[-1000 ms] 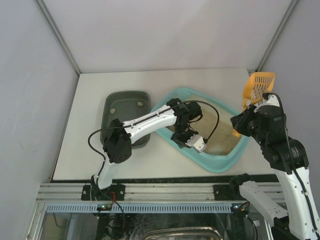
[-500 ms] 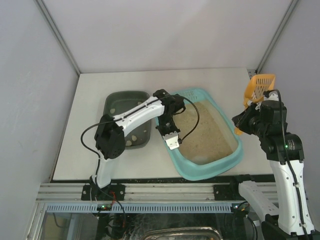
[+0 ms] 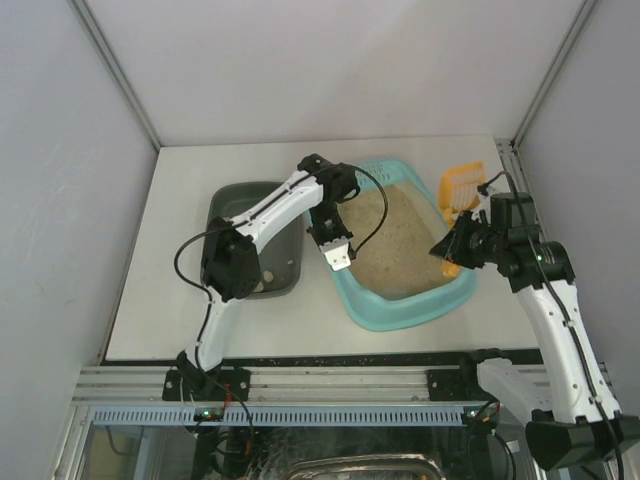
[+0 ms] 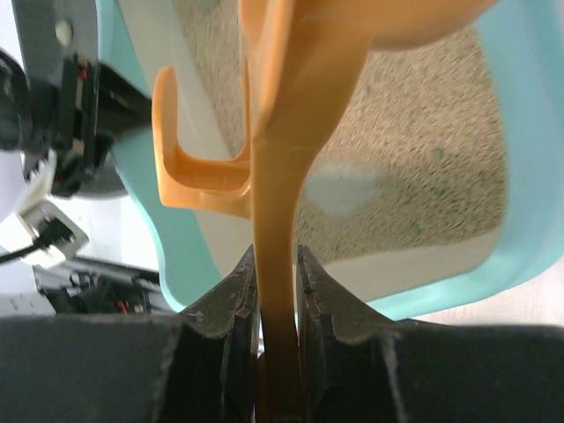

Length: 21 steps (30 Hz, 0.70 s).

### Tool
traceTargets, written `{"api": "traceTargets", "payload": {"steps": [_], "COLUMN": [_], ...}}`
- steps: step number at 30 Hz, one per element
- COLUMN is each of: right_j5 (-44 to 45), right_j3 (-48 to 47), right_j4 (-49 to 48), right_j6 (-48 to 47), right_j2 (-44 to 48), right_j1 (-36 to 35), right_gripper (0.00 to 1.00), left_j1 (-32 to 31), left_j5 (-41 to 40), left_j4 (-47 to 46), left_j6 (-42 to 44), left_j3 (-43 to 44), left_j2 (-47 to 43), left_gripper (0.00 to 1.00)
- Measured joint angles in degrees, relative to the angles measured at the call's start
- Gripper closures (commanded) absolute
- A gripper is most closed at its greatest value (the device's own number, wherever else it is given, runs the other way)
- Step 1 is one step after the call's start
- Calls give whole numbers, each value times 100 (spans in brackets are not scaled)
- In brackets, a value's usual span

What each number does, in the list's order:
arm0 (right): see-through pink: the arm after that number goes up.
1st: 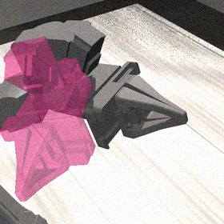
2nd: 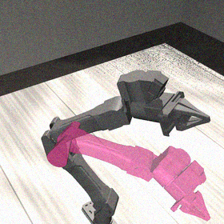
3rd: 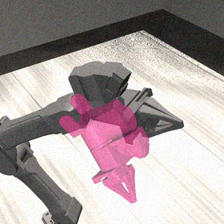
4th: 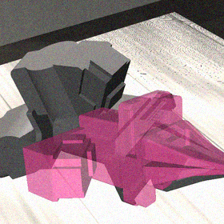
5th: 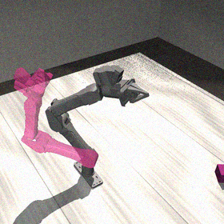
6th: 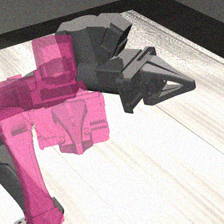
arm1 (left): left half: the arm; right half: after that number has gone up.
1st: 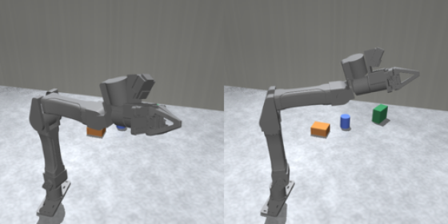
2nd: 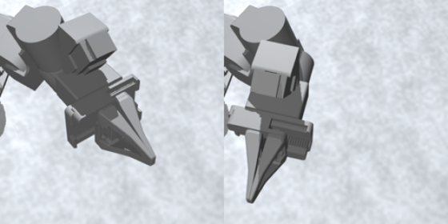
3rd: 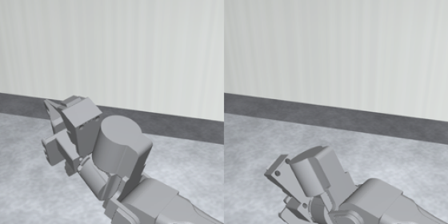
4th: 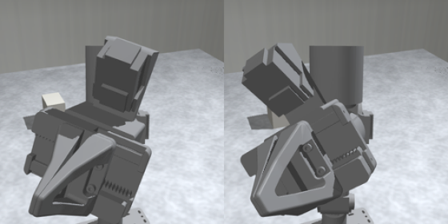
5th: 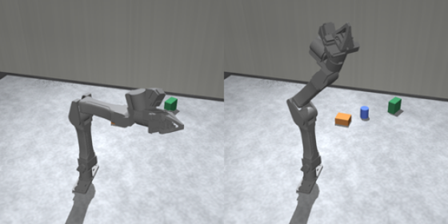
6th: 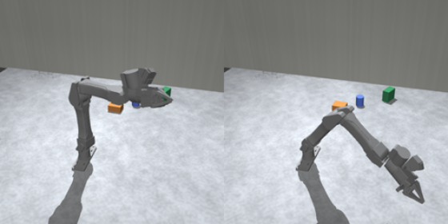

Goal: Clean the litter box

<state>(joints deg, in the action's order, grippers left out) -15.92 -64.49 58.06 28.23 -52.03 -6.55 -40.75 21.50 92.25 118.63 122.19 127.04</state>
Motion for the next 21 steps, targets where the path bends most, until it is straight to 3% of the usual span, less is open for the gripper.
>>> {"api": "traceTargets", "payload": {"steps": [5, 7, 9, 10, 13, 14, 15, 21], "right_j5": [-498, -728, -1054, -1156, -1478, -1539, -1582, -1401], "right_j3": [70, 70, 66, 63, -210, -358, -520, -999], "right_j4": [-310, -479, -699, -774, -730, -691, -651, -313], "right_j6": [-304, -407, -546, -605, -837, -905, -964, -1182], "right_j2": [-643, -992, -1589, -1849, -2981, -3362, -3740, -4765], "right_j1": [-424, -525, -612, -634, -654, -673, -702, -997], "right_gripper": [100, 100, 100, 100, 100, 100, 100, 100], "left_j1": [83, 87, 105, 118, 153, 149, 136, 50], "left_j5": [133, 177, 282, 339, 673, 750, 787, 1145], "left_j4": [-157, -389, -791, -1021, -1919, -2133, -2262, -2957], "left_j6": [-9, -7, -2, -9, 46, 39, 48, -125], "left_j3": [-98, -400, -935, -1244, -2302, -2697, -2920, -2848], "left_j2": [-68, -260, -603, -798, -1528, -1845, -2028, -2210], "left_gripper": [99, 94, 55, 40, 21, 5, 0, 0]}}
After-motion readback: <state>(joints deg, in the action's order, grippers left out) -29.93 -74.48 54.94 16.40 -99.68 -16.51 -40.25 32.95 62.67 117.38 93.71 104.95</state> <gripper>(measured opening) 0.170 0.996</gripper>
